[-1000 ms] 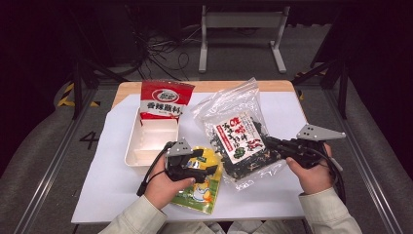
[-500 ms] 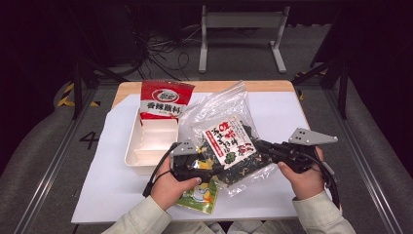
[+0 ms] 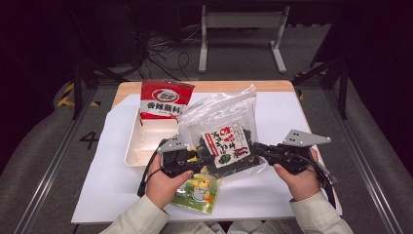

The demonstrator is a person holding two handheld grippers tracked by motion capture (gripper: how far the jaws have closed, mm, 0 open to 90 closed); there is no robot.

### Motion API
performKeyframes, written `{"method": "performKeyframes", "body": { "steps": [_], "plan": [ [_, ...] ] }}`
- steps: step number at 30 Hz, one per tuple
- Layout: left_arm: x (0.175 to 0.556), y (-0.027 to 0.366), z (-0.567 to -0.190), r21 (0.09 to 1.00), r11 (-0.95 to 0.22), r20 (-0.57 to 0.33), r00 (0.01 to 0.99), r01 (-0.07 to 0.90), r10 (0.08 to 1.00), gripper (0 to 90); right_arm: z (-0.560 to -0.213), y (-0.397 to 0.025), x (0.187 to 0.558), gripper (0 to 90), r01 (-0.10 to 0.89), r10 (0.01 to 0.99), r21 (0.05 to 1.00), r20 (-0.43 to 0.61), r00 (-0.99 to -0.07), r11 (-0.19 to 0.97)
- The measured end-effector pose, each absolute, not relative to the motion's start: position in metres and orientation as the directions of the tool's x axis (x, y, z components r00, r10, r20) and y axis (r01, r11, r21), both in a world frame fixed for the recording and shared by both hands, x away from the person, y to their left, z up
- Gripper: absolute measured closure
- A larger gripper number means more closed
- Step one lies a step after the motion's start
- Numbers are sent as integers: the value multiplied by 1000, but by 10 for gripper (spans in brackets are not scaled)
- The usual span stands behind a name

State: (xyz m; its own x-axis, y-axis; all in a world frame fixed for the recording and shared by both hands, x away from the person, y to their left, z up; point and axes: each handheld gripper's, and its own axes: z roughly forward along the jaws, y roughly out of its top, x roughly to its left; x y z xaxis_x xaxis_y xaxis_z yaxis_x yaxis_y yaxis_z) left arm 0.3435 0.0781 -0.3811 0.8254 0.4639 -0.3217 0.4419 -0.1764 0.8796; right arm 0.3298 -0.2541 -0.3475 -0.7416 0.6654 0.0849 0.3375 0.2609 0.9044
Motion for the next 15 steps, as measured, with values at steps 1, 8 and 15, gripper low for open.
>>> {"method": "performKeyframes", "body": {
  "steps": [1,8,15],
  "plan": [
    [343,79,-380,881,-175,-321,827,440,462,679,-348,-254,330,830,338,665,904,84,-742,262],
    [340,79,-377,884,-194,-305,840,425,449,716,-353,-254,333,789,342,672,902,83,-736,263],
    [337,81,-371,894,-211,-273,854,395,443,730,-356,-253,335,657,333,683,901,59,-728,277]
  ]
}}
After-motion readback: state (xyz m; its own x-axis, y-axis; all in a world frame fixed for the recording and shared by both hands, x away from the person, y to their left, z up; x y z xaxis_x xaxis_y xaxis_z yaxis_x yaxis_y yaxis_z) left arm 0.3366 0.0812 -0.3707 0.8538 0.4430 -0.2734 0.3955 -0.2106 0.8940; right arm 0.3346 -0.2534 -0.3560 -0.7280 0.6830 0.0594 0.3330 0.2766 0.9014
